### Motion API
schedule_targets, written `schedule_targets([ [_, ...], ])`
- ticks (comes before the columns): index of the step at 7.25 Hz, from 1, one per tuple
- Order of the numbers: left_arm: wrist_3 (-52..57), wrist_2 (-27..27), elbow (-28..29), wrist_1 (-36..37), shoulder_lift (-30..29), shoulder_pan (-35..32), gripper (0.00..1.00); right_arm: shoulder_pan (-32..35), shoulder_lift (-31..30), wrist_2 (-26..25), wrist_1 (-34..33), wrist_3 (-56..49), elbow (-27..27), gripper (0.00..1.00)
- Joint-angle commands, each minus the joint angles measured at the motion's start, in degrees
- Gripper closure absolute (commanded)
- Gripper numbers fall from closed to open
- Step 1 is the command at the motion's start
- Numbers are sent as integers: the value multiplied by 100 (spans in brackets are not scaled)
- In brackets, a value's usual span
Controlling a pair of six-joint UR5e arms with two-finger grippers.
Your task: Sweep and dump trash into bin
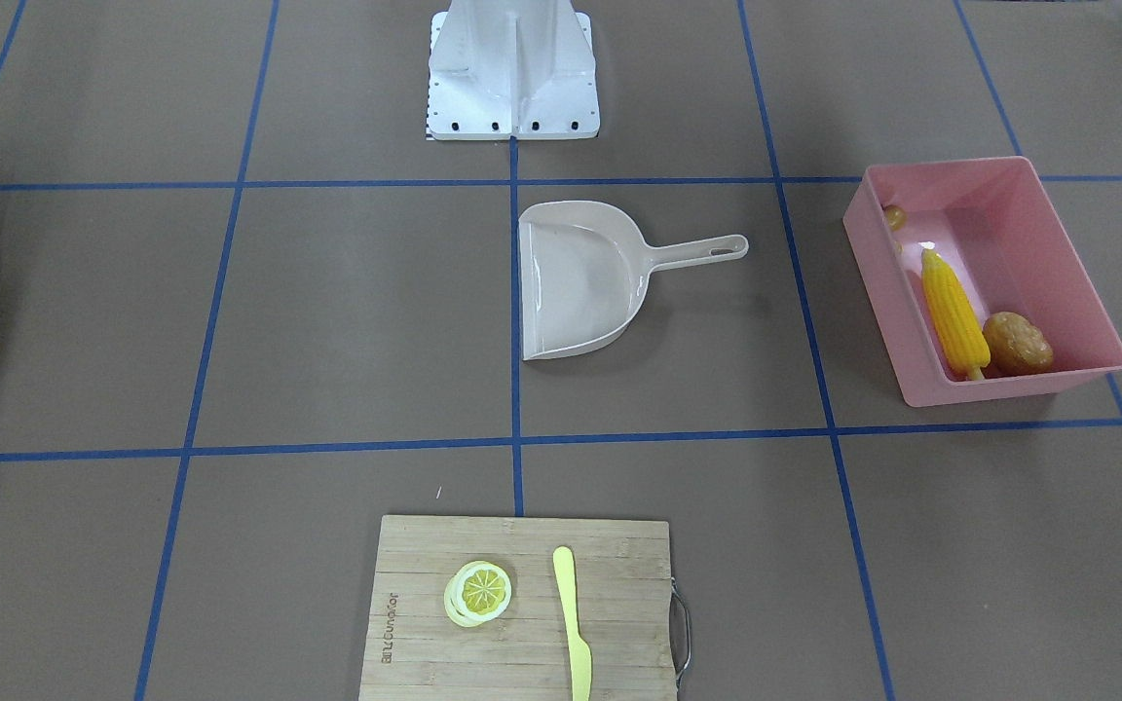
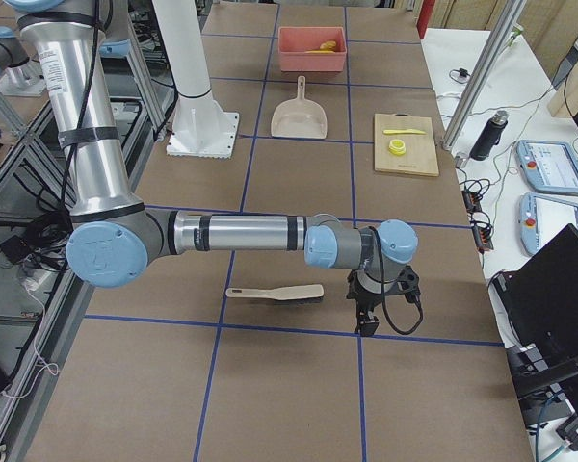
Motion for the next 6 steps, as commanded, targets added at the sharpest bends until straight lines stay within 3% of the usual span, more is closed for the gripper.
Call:
schedule_targets([
  [1, -9, -9, -1, 8, 50, -2, 1, -1, 0, 0, 0, 0, -9, 0],
  [6, -27, -61, -54, -18, 59, 16, 1, -9, 0, -9, 0, 0, -9, 0],
])
